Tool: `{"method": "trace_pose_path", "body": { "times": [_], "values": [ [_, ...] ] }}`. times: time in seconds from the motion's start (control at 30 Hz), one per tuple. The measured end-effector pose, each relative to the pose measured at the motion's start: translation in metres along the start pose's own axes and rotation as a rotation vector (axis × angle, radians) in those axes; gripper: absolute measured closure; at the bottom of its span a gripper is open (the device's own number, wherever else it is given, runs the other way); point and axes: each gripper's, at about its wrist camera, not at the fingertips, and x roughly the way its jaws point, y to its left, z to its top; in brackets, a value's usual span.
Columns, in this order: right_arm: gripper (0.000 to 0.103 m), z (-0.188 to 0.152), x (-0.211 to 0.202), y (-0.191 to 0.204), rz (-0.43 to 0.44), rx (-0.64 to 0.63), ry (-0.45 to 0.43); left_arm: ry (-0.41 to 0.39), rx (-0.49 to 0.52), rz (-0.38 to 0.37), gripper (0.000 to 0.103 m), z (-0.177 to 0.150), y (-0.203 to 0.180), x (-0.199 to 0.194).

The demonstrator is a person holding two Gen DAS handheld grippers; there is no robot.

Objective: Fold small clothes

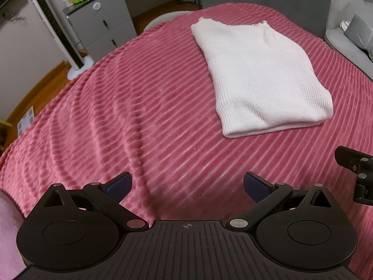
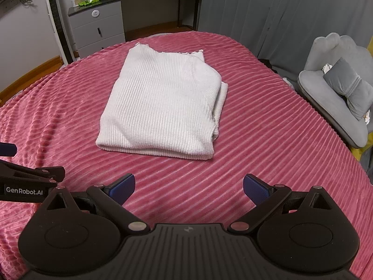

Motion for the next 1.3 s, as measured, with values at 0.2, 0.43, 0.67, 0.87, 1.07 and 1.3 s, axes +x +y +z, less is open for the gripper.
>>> {"method": "trace_pose_path", "body": {
  "times": [0.2,0.43,0.67,0.87,1.07,1.3],
  "values": [
    [0.004,0.0001,0.0001,-0.0004,0.000,0.000,0.000,0.000,-0.011,-0.001,0.000,0.0004,0.0007,-0.0003],
    [0.004,0.0003,0.0015,-0.0010,0.001,-0.002,0.002,0.000,-0.011,-0.002,0.000,0.0003,0.0008,-0.0002],
    [0.004,-0.0002,0.0019,-0.0020,0.000,-0.001,0.001,-0.002,-0.009,0.000,0.000,0.0007,0.0002,0.0001],
    [0.004,-0.0004,0.0026,-0.0035,0.000,-0.001,0.001,-0.003,-0.008,0.003,0.000,0.0004,-0.0007,0.0008],
    [0.004,0.0003,0.0035,-0.0046,0.000,-0.004,0.002,-0.002,-0.014,0.002,0.000,-0.0001,0.0001,0.0013],
    [0.004,0.0011,0.0023,-0.0057,-0.003,-0.009,-0.002,-0.002,-0.005,0.009,0.000,-0.0003,-0.0009,0.0019]
  ]
}}
